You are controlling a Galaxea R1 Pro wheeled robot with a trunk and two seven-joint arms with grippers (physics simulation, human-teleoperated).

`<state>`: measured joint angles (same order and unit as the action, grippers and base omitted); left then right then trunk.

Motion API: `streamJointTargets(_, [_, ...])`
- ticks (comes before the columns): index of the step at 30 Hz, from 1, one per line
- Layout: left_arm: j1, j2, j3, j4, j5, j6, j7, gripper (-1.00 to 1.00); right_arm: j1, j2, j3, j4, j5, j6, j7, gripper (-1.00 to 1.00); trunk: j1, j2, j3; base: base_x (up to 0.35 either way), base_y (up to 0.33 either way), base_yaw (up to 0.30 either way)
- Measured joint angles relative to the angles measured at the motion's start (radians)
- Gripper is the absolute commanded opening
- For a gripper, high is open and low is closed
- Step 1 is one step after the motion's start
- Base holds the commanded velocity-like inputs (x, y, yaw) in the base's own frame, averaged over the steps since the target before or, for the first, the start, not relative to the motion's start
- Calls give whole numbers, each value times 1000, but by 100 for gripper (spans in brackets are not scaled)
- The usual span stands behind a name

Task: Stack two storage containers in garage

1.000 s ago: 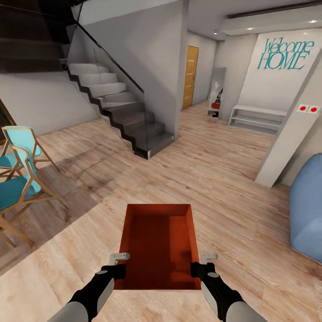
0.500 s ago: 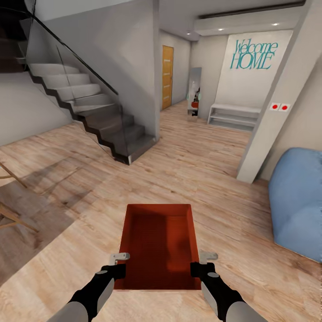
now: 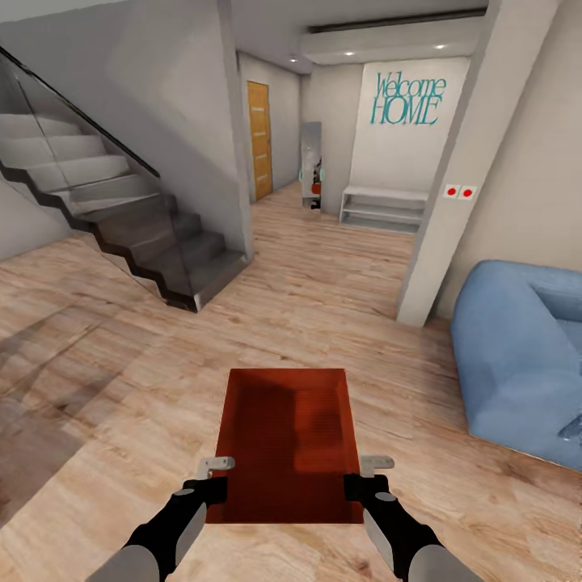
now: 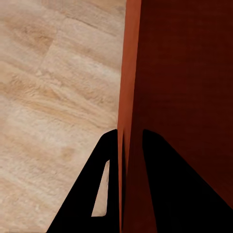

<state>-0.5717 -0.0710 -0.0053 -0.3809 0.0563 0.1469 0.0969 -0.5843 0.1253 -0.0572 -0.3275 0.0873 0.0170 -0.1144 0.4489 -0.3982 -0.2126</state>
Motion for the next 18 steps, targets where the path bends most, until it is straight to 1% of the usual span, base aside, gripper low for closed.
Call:
streamJointTargets(5, [0,0,0,0,0,0,0,-100,0,0,0,0,0,0,0,-100,0,0,0,337,0,-274])
streamJointTargets(8, [0,-1,1,0,-2,0,0,-100,0,-1,0,0,0,0,1,-100,0,0,0,337,0,-177])
streamJointTargets(12, [0,0,0,0,0,0,0,-100,0,0,0,0,0,0,0,-100,0,0,0,337,0,-53])
streamJointTargets(18, [0,0,0,-1,0,0,0,-100,0,0,-1,0,1,0,0,-100,0,0,0,337,0,-4])
